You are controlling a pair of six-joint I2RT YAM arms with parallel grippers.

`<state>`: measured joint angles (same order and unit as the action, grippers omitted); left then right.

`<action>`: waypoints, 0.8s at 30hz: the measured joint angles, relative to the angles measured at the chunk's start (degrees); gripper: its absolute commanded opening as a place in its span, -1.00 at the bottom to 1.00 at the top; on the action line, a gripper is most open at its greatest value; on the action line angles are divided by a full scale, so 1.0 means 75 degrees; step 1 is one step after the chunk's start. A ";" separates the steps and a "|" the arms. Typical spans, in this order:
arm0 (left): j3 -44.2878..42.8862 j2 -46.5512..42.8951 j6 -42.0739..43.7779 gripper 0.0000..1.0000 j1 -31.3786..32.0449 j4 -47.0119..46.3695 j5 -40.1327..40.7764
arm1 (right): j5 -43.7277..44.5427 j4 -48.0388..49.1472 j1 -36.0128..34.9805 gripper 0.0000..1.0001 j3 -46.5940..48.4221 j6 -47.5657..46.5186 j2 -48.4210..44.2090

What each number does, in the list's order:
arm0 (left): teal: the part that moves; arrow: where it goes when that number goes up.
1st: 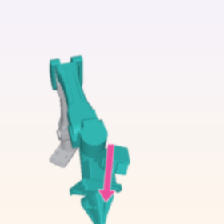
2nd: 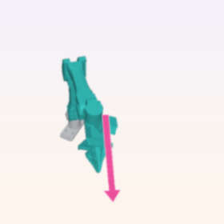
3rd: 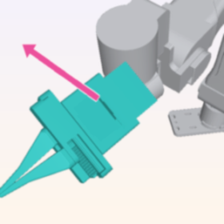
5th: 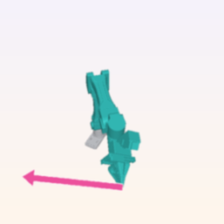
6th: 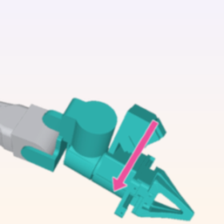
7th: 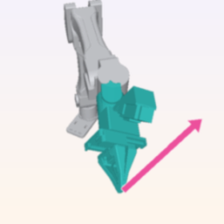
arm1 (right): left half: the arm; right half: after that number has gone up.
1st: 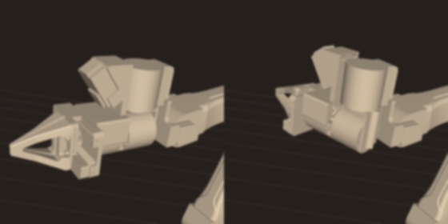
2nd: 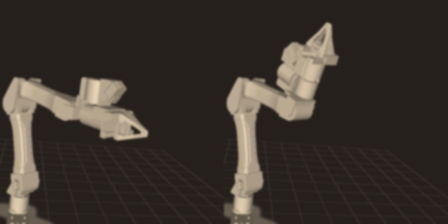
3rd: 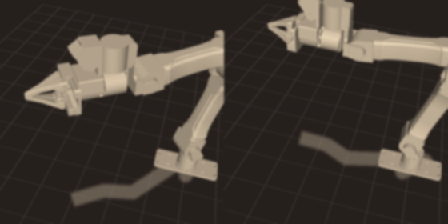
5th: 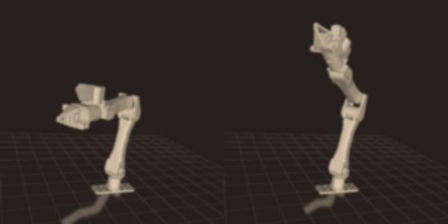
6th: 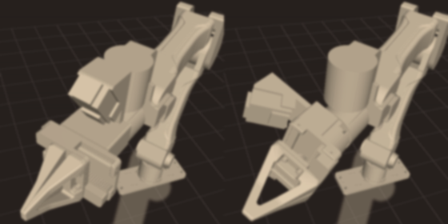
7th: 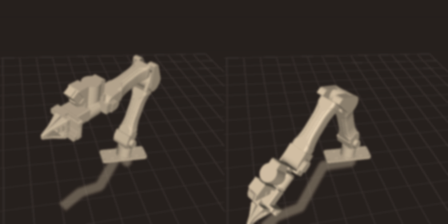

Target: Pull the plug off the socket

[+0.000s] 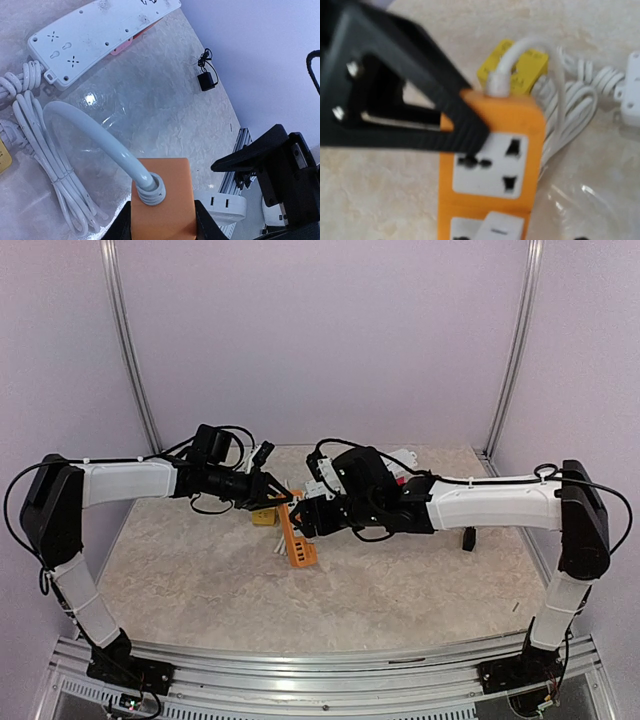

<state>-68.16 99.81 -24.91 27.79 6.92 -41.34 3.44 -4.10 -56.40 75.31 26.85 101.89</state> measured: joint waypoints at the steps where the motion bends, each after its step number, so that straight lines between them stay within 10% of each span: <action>1: 0.0000 0.0000 0.0003 -0.67 0.0000 0.0000 0.0000 | 0.0029 -0.0058 -0.0041 0.51 0.0047 -0.0006 0.0090; 24: 0.0000 -0.0131 0.0157 -0.68 0.0000 0.0003 0.0000 | -0.0484 -0.0498 0.0192 -0.13 0.0143 -0.0020 0.0431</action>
<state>-68.16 98.83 -23.73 27.79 6.94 -41.34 -0.19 -7.84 -54.96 76.38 26.70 105.12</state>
